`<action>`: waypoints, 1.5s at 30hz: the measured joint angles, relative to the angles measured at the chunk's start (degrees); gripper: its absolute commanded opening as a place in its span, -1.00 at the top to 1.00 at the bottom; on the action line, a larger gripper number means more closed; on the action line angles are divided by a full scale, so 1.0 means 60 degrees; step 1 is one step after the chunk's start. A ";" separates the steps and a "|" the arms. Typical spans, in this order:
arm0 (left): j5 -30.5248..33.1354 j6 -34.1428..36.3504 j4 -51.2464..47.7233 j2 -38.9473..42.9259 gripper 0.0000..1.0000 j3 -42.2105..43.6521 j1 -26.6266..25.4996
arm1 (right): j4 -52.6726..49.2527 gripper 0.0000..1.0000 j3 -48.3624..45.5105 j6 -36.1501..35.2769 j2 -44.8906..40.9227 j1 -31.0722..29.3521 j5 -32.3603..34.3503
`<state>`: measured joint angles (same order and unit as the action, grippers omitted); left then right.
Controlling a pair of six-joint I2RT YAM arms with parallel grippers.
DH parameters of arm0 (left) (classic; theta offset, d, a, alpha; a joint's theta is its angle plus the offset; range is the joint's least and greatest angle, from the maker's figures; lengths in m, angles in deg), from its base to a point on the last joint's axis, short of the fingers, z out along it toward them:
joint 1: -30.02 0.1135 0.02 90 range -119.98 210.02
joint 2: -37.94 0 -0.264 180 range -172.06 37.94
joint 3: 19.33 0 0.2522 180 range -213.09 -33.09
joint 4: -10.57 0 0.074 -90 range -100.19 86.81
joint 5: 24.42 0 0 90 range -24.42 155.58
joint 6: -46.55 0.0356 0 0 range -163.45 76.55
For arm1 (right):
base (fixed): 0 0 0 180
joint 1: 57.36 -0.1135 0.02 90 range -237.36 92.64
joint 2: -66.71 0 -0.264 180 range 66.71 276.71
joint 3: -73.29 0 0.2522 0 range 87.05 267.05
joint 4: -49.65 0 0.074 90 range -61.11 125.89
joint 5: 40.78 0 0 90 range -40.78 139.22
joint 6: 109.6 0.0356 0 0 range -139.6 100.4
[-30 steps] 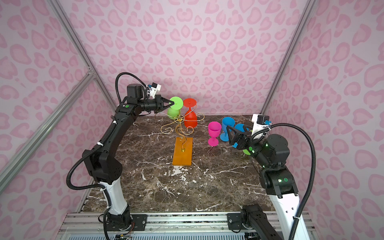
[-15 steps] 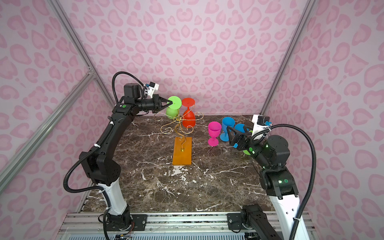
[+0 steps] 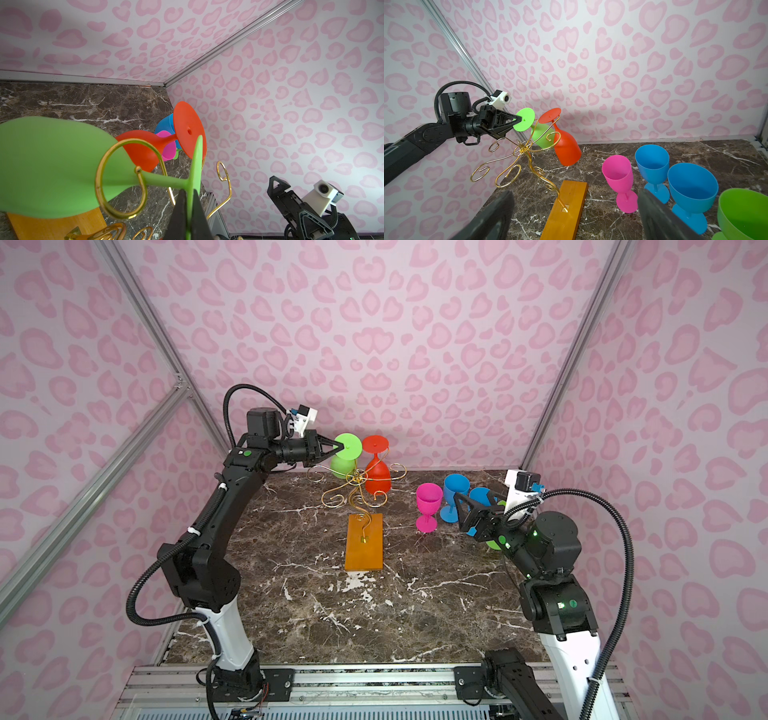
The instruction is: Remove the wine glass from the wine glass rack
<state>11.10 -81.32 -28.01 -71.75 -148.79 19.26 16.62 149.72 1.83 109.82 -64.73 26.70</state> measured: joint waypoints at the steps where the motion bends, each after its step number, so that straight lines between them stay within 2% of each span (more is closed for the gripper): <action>1: -0.0007 0.0007 0.0000 0.0018 0.94 0.0000 0.0000 | 0.0000 -0.89 0.0000 0.0000 0.0000 0.0000 0.0000; 45: -0.0933 0.0484 -0.0801 -0.0025 0.94 -0.0109 0.0492 | -0.0062 -0.89 0.0000 0.0000 -0.0047 0.0000 0.0000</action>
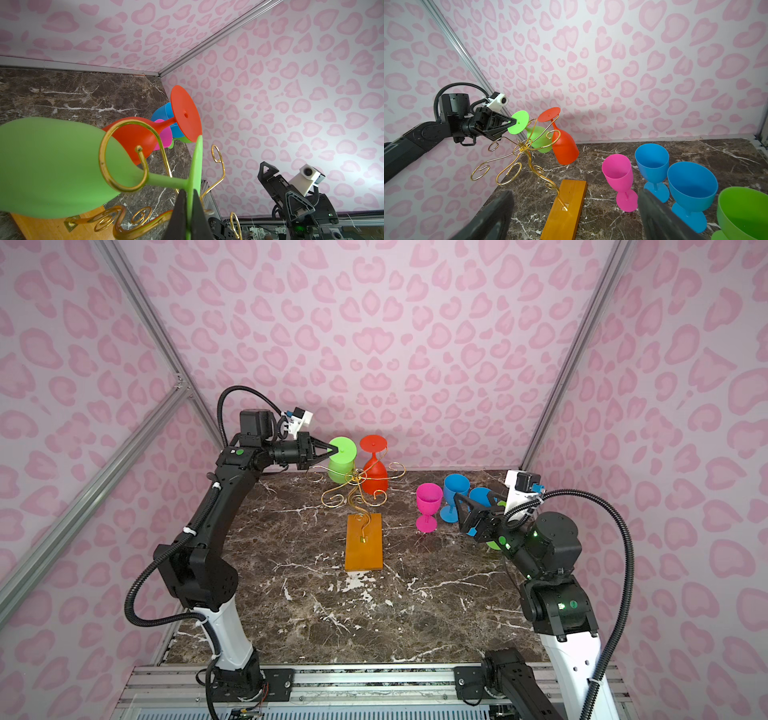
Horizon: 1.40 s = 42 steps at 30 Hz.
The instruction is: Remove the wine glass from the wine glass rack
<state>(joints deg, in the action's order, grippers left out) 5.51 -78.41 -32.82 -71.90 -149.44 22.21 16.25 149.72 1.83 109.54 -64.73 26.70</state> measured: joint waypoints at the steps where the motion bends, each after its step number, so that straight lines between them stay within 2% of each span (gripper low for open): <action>1: 0.0007 0.0000 -0.0051 0.0000 0.94 0.0000 0.0025 | 0.0000 -0.89 0.0000 0.0000 -0.0011 0.0000 0.0000; 23: 0.0594 -0.0750 0.0397 0.0277 0.94 0.0215 0.0295 | -0.0215 -0.90 -0.0076 -0.0033 -0.0222 0.0000 0.0076; 42: 0.0801 -0.0812 0.0583 0.0452 0.94 0.0437 0.0364 | -0.0280 -0.90 -0.0098 -0.0109 -0.0452 0.0000 0.0120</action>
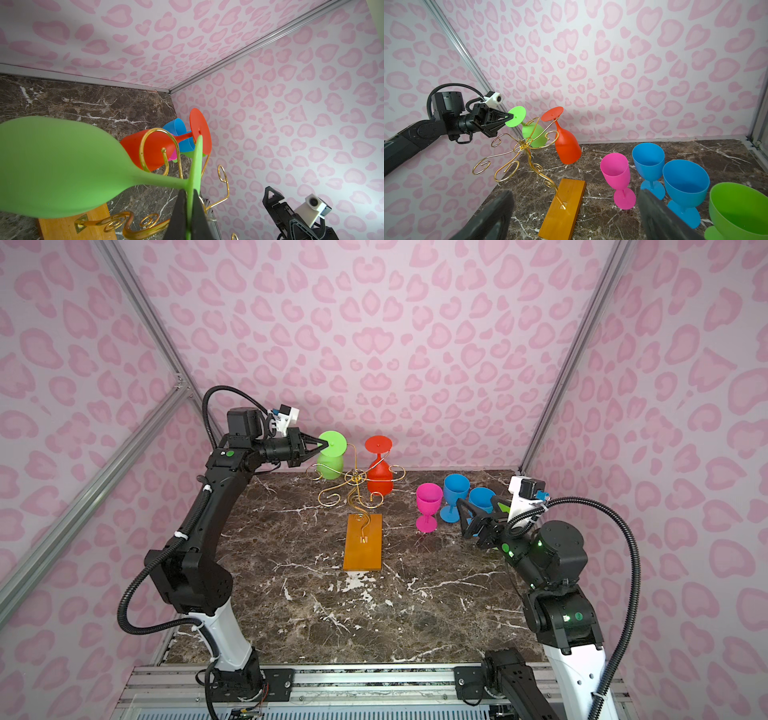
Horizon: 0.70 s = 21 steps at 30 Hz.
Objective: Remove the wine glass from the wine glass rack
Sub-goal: 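Raise the green glass with the left gripper while the right gripper reaches toward it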
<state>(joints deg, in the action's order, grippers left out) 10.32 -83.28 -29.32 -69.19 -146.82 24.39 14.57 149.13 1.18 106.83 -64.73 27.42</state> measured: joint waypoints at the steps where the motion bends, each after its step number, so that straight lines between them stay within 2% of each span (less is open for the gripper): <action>1: 0.0033 0.0004 0.0000 0.0018 0.94 0.0036 0.0007 | 0.0000 -0.90 0.0000 -0.0004 -0.0007 0.0000 0.0000; 11: 0.0557 -0.0138 0.0153 0.0182 0.94 0.0087 0.0404 | -0.0084 -0.91 0.0000 -0.0069 -0.0025 0.0000 0.0069; 21: 0.0634 -0.1213 0.1056 0.0474 0.94 0.0058 0.1530 | -0.0138 -0.89 0.0062 -0.0153 0.0200 0.0000 0.0095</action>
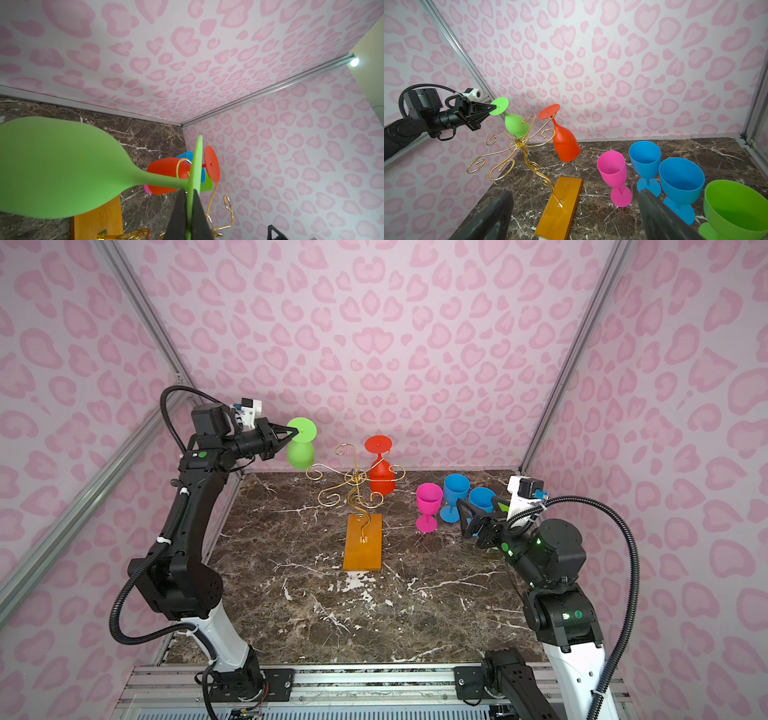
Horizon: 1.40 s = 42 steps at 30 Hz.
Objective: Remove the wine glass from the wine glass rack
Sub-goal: 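Raise the green glass with the left gripper while the right gripper reaches toward it, then close the right gripper on the green glass bowl below the left gripper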
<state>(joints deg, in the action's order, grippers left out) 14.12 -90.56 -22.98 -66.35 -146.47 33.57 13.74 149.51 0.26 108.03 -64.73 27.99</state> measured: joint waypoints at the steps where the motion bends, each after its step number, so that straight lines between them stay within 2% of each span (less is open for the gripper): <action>1: -0.0025 -0.0153 0.0204 0.0106 0.94 -0.0018 0.0127 | 0.0044 -0.89 0.0015 0.0004 0.0073 0.0000 -0.0004; 6: -0.0204 -0.0969 0.1155 0.0732 0.93 -0.0364 0.0710 | 0.0339 -0.88 0.0175 0.0004 0.0583 -0.0080 -0.0208; 9: -0.0470 -0.1880 0.2266 0.1169 0.93 -0.0189 0.0780 | 0.0648 -0.89 0.0324 -0.0018 0.0965 -0.0408 -0.0219; 14: -0.0925 -0.3960 0.4656 0.1756 0.93 0.0550 0.0758 | 0.1075 -0.88 0.0994 -0.0506 0.1694 -0.1694 0.0000; 19: -0.0962 -0.4921 0.5672 0.2244 0.93 0.0568 0.0437 | 0.1683 -0.90 0.1647 -0.1534 0.2455 -0.3191 0.0572; 25: -0.0933 -0.5278 0.6156 0.2546 0.93 0.0565 -0.0710 | 0.3293 -0.93 0.1545 -0.2878 0.3235 -0.4255 0.1107; 31: -0.0820 -0.5293 0.6069 0.2623 0.93 0.0681 -0.2000 | 0.5439 -0.94 0.1177 -0.4404 0.3974 -0.4947 0.1100; 37: -0.0474 -0.5023 0.5985 0.3115 0.93 0.1140 -0.2503 | 0.6655 -0.94 0.2025 -0.5421 0.5064 -0.5125 0.1086; 42: -0.0215 -0.4954 0.6003 0.3351 0.93 0.1625 -0.2747 | 0.7267 -0.94 0.2670 -0.5778 0.5949 -0.5224 0.1035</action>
<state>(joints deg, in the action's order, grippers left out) 12.83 -120.29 13.04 -46.24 -136.72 17.09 57.34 165.53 -34.41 143.72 -96.07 34.20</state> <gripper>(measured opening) 0.068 0.970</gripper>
